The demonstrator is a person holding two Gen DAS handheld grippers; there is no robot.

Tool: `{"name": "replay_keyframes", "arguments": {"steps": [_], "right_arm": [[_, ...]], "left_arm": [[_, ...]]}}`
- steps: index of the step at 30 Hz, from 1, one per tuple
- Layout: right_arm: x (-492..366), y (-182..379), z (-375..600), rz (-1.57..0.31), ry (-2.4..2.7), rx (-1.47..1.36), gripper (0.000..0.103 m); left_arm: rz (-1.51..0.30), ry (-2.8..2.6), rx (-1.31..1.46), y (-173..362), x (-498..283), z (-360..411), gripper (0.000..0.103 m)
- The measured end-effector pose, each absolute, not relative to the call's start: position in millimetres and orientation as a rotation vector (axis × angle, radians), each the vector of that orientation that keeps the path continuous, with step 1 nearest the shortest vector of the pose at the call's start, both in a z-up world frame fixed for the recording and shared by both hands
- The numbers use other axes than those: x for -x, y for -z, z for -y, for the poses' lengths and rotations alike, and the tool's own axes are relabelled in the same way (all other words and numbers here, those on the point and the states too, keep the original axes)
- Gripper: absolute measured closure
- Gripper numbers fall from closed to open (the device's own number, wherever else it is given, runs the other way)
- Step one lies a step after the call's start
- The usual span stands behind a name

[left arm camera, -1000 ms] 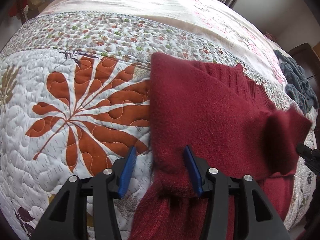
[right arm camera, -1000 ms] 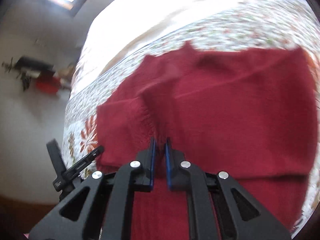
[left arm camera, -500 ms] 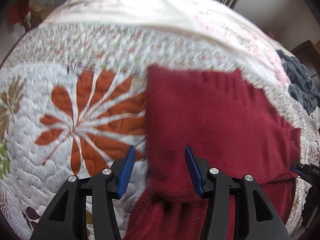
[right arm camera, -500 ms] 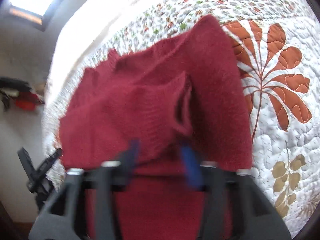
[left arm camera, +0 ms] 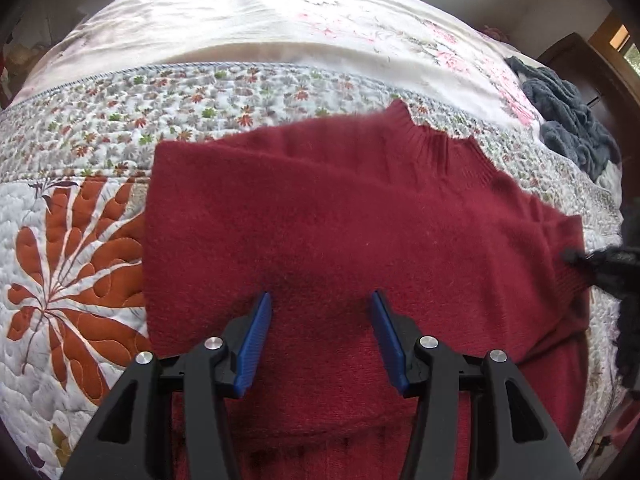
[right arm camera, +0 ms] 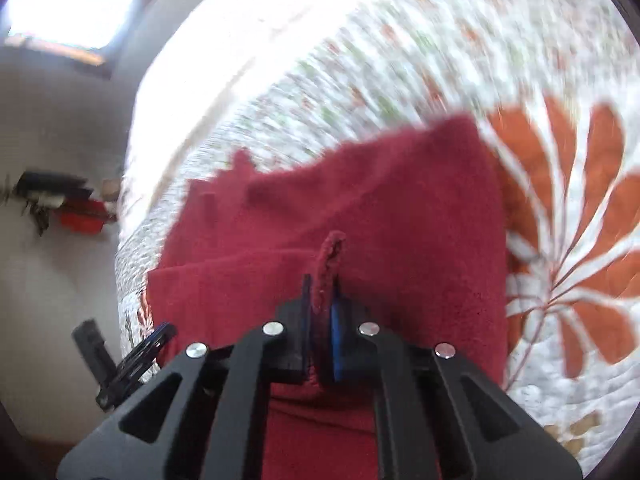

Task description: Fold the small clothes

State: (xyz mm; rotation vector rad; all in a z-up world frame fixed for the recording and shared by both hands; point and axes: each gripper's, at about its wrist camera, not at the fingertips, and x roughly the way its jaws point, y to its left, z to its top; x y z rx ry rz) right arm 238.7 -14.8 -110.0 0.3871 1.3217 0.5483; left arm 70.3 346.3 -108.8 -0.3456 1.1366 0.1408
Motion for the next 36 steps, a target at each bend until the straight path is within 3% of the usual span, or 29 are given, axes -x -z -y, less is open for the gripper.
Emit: {"name": "replay_keyframes", "arguments": {"steps": [3, 9, 13, 20, 24, 34, 36], "right_arm": [[-231.2, 96.0, 26.4, -1.285, -0.501, -0.333, 0.098], [-239.9, 144.9, 25.5, -1.401, -0.426, -0.272, 0.096], [-234.8, 133.2, 40.5, -1.389, -0.442, -0.326, 0.085], [-213.9, 129.0, 49.1, -1.459, -0.478, -0.297, 0.085], [-211.9, 135.7, 44.1, -1.472, -0.428, -0.249, 0.094], [-214.5, 145.1, 35.7, -1.455, -0.408, -0.194, 0.094], [-208.8, 134.7, 41.7, -1.434, -0.436, -0.204, 0.088]], "left_arm": [[-1.138, -0.139, 0.338, 110.9, -71.0, -345.2, 0.051], [-1.15, -0.143, 0.323, 115.0, -71.9, -345.1, 0.05], [-1.156, -0.15, 0.327, 107.7, -71.6, -343.5, 0.05], [-1.129, -0.091, 0.309, 87.4, -58.7, -322.9, 0.049], [-1.18, -0.116, 0.279, 104.0, -55.1, -322.2, 0.049], [-1.185, -0.138, 0.319, 117.2, -51.1, -326.7, 0.045], [-1.185, -0.153, 0.315, 109.1, -47.0, -324.4, 0.046]]}}
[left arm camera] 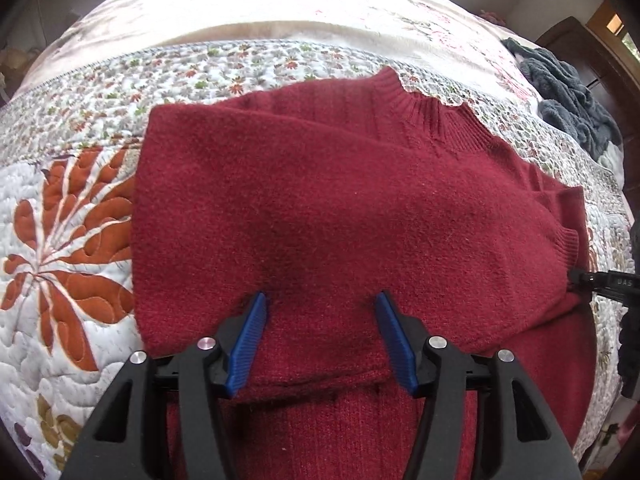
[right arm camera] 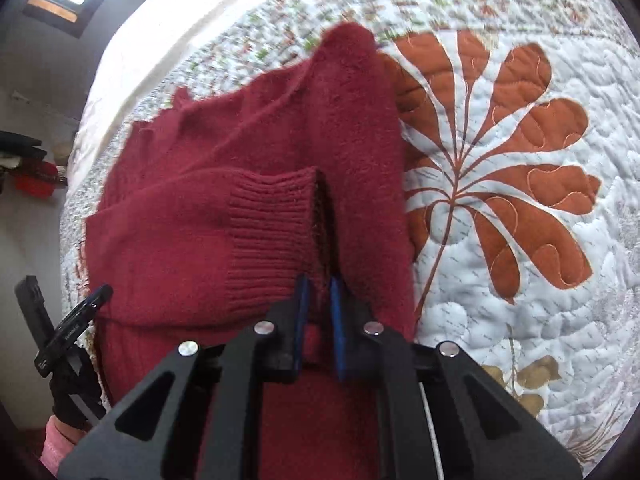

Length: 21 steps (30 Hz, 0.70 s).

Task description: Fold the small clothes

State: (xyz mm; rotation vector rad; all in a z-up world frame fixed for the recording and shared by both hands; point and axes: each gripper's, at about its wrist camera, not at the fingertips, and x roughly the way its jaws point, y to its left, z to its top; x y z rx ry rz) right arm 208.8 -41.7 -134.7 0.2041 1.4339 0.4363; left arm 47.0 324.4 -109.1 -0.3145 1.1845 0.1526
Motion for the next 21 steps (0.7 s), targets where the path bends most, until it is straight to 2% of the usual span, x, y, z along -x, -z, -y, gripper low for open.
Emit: {"name": "replay_keyframes", "arguments": {"steps": [1, 2, 3, 12, 21], "right_arm": [[-204.1, 127.3, 45.0, -1.419, -0.452, -0.206, 0.081], [-198.3, 119.7, 46.7, -1.406, -0.466, -0.204, 0.068], [-186.7, 108.6, 50.6, -1.385, -0.485, -0.198, 0.065], [-73.0, 83.4, 88.2, -1.441, -0.546, -0.157, 0.064], [42.9, 80.5, 127.6, -1.593, -0.508, -0.09, 0.061]], "left_arm": [[-1.183, -0.156, 0.319, 103.1, -43.5, -322.9, 0.046], [-1.178, -0.154, 0.322, 97.6, -38.7, -322.1, 0.046], [-1.169, -0.152, 0.32, 90.0, -28.7, -320.4, 0.046], [-1.247, -0.272, 0.303, 65.0, 88.7, -317.9, 0.042], [-1.428, -0.359, 0.328, 74.3, 203.9, -323.5, 0.04]]}}
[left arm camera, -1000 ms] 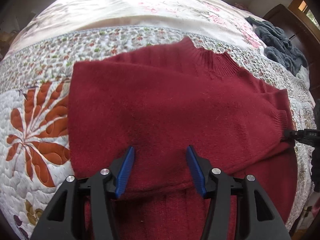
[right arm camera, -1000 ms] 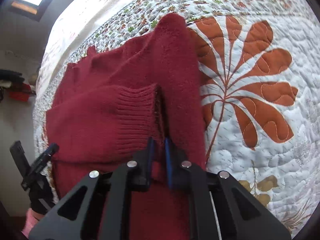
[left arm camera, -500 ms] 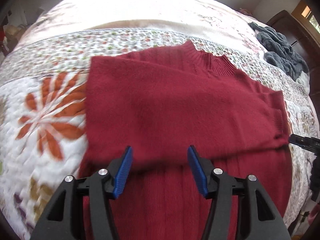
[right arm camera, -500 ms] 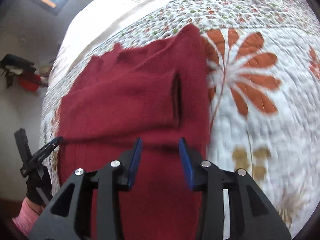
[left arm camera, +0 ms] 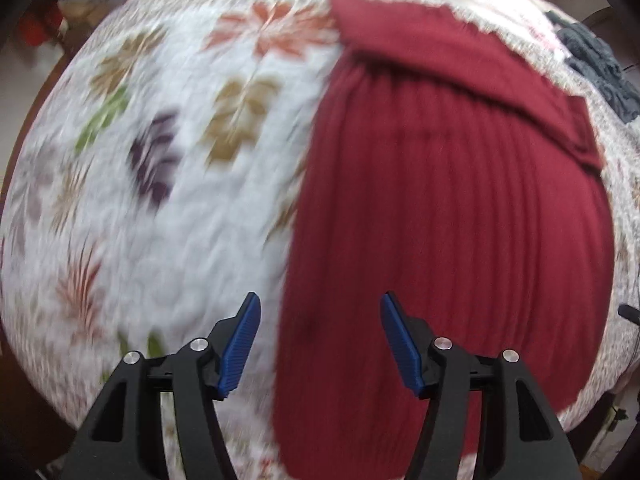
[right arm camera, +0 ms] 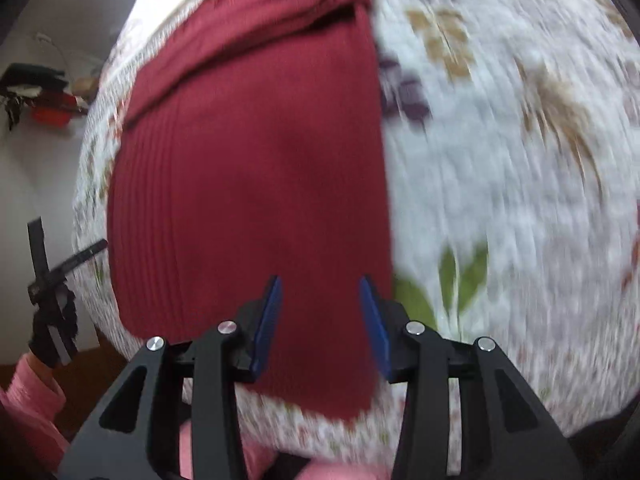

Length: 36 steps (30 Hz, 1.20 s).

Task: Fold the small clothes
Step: 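Grasp the sweater hem with both grippers and lift it toward the collar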

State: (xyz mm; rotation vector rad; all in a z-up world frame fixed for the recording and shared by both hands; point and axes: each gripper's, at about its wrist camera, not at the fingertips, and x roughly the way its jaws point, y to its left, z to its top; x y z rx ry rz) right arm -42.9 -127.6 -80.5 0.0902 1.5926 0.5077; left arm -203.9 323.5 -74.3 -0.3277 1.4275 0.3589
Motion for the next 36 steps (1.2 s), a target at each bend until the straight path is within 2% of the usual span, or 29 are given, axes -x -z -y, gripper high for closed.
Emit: {"name": "replay_keyframes", "arguments": {"steps": [4, 17, 23, 25, 26, 27, 29, 30, 32, 36], "right_arm": [[78.9, 94.6, 141.6, -1.681, -0.473, -0.067, 0.057], [106.7, 135.1, 137.1, -1.746, -0.48, -0.159, 0.056], [106.4, 142.5, 120.1, -1.766, -0.543, -0.176, 0.065], [105.7, 147.9, 118.2, -1.779, -0.546, -0.197, 0.074], [104.6, 149.5, 118.9, -1.785, -0.548, -0.214, 0.079], [103.3, 151.2, 118.7, -1.789, -0.548, -0.232, 0.081], [101.4, 152.9, 119.6, -1.795, -0.551, -0.24, 0.094], [100.5, 152.6, 119.5, -1.797, -0.551, -0.237, 0.096], [97.7, 149.9, 125.0, -1.799, -0.563, -0.25, 0.097], [88.0, 133.7, 131.0, -1.773, -0.627, -0.34, 0.098]], "left_arm": [[-1.485, -0.361, 0.363, 84.8, 237.0, -324.7, 0.04], [-1.514, -0.303, 0.489, 110.3, 267.2, -317.9, 0.039], [-1.522, -0.238, 0.582, 122.0, 271.3, -299.2, 0.04], [-1.516, -0.211, 0.645, 124.7, 269.2, -297.4, 0.054], [-1.514, -0.202, 0.663, 125.7, 267.2, -296.2, 0.063], [-1.517, -0.197, 0.668, 126.5, 266.2, -295.5, 0.071], [-1.521, -0.194, 0.669, 127.6, 264.2, -294.5, 0.08], [-1.519, -0.2, 0.675, 128.2, 263.3, -295.0, 0.086], [-1.508, -0.208, 0.688, 126.6, 260.3, -298.6, 0.09], [-1.438, -0.169, 0.721, 108.1, 258.5, -318.8, 0.092]]}}
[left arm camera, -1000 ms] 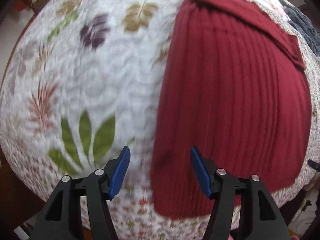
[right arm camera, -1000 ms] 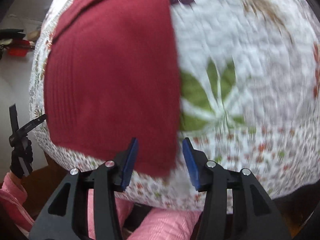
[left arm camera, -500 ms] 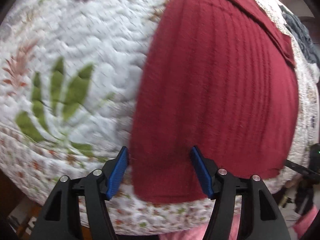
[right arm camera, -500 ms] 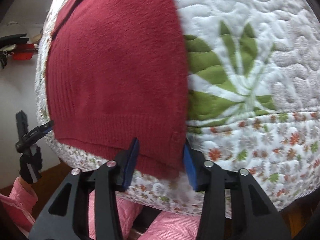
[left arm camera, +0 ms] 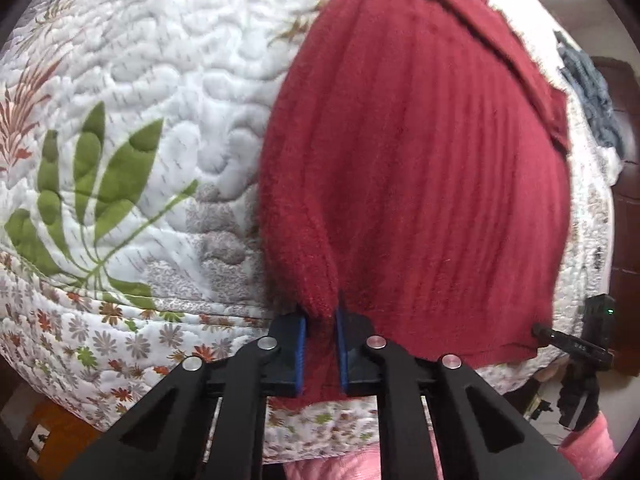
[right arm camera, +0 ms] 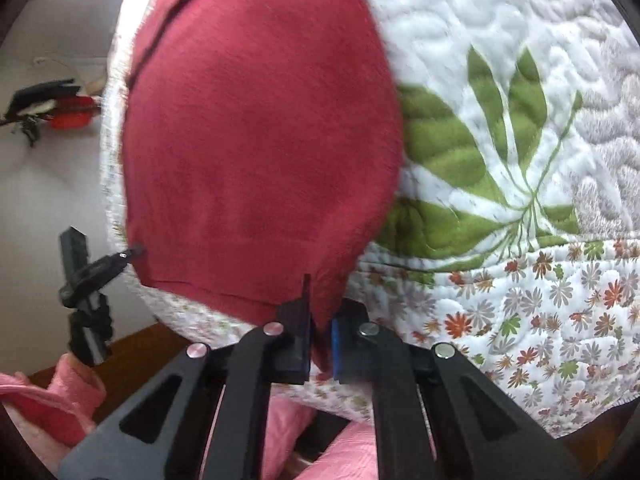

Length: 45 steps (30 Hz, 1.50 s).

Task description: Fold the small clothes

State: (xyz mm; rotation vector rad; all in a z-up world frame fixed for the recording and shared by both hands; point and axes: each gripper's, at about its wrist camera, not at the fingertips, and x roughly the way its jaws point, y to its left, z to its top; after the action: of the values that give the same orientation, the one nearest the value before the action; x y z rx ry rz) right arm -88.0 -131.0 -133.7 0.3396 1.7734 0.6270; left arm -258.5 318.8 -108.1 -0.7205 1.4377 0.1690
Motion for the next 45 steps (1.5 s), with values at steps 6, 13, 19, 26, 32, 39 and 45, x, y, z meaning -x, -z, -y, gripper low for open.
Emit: {"name": "replay_keyframes", "arguments": {"steps": [6, 13, 19, 26, 32, 39, 45], "right_arm": [[48.5, 91.7, 132.8, -1.65, -0.701, -0.477, 0.098], [-7.6, 77.3, 131.3, -1.542, -0.714, -0.578, 0.098], [-57.6, 93.7, 121.0, -1.517, -0.705, -0.591, 0.098], [-94.2, 119.1, 116.0, -1.539, -0.678, -0.621, 0.098], [-101.8, 138.2, 119.8, -1.588, -0.634, -0.656, 0.098], [-104.8, 130.4, 128.4, -1.598, -0.619, -0.669, 0.084], [-103.9, 105.7, 152.9, -1.525, -0.576, -0.655, 0.063]], "left_arm": [[-1.269, -0.088, 0.739, 66.7, 228.2, -325.7, 0.092], [-1.139, -0.092, 0.718, 57.3, 180.8, -339.4, 0.092], [-1.096, -0.154, 0.726, 68.6, 143.3, -365.1, 0.092], [-1.103, -0.17, 0.742, 87.9, 119.8, -381.7, 0.092], [-1.136, -0.173, 0.753, 101.7, 115.1, -387.5, 0.092], [-1.179, -0.152, 0.829, 96.6, 117.5, -394.7, 0.073], [-1.131, -0.199, 0.769, 65.8, 134.1, -404.5, 0.052]]}}
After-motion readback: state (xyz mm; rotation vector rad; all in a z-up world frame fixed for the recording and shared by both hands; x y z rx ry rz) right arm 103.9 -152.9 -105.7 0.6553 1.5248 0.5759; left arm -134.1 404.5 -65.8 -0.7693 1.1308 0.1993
